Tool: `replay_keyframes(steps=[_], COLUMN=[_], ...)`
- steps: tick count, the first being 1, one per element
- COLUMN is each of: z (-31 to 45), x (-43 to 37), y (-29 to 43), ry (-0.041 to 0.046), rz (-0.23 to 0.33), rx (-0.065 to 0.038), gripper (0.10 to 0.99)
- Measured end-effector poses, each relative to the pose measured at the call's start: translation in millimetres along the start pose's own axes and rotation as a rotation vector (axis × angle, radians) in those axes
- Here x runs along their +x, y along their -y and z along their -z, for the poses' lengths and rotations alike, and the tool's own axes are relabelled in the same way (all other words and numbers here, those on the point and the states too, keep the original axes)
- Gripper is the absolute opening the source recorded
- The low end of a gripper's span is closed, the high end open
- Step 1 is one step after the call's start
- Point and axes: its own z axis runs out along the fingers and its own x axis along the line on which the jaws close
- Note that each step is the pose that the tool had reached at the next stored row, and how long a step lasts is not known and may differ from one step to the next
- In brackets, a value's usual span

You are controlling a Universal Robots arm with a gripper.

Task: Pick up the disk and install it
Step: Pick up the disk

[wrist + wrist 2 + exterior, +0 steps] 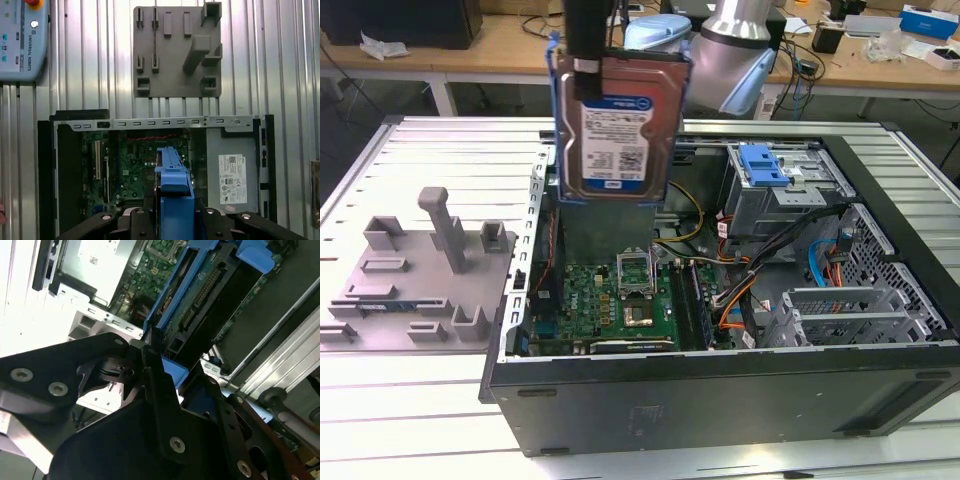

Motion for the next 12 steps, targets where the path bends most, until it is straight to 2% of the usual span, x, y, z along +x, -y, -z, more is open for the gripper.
replay_keyframes(steps=[2,3,7,9,10,12], z=[0.3,0.6,1.9,2.5,2.7,2.7], x=[3.4,6.1,21.1,26.8,28.3,28.8], y=[8.2,15.0,51.9,66.4,70.8,72.8], ry=[0.0,-0.0001,0.0001,0.0001,0.0001,0.0003], rz=[0.0,0.0,0.0,0.0,0.0,0.0], rx=[0.0,0.0,0.0,0.0,-0.001,-0.001], gripper=[0.369,0.369,0.369,0.369,0.369,0.369])
